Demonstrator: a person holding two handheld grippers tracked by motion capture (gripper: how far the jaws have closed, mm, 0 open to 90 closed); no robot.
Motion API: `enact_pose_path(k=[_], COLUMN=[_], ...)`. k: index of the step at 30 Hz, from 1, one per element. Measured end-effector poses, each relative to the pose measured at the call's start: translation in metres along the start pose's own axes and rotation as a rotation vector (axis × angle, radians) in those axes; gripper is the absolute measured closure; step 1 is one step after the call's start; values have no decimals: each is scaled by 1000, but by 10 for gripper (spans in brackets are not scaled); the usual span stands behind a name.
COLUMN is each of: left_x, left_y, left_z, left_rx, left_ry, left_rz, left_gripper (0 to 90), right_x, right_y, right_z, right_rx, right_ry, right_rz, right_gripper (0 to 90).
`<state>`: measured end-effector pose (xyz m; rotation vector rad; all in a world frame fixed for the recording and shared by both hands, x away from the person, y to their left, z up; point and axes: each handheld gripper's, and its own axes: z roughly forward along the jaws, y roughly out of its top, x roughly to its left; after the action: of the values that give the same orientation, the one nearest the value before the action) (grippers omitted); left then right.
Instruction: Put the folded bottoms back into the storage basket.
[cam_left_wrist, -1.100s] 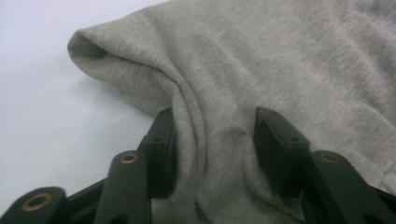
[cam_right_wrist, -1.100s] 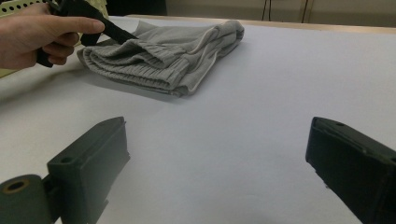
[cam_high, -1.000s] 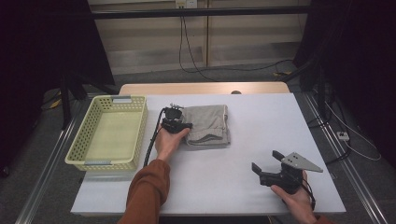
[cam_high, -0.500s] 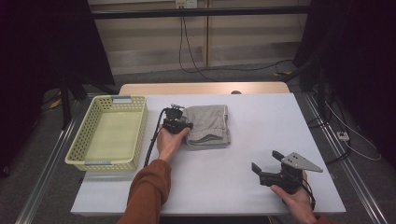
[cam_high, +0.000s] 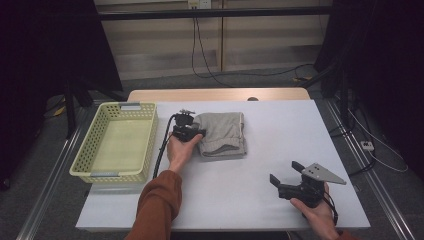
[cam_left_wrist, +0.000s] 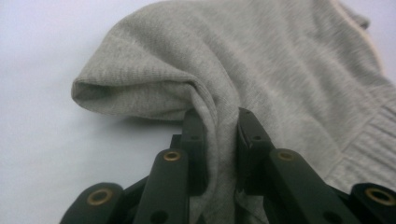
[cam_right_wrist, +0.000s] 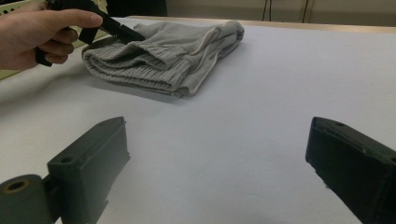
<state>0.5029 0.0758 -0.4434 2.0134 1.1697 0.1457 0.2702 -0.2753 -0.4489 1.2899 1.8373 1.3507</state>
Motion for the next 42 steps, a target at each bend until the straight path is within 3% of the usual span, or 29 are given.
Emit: enact_pose_path(k=[11, 17, 29, 42], left_x=[-5, -10, -19, -30], left_y=[7, 10, 20, 27], left_z=[-13, -20, -40, -53], left_rx=[-75, -86, -161, -197], left_ry=[-33, -27, -55, -61], left_rz=[-4, 22, 75, 126], left_gripper=[762, 763, 766, 766], right_x=[0, -1, -1, -2], right_y=[0, 0, 0, 1], right_z=[0, -1, 0, -1], right_rx=[-4, -2, -3, -7], right_ry=[-4, -2, -4, -5], right_rz=[6, 5, 6, 5], right_gripper=[56, 56, 56, 56])
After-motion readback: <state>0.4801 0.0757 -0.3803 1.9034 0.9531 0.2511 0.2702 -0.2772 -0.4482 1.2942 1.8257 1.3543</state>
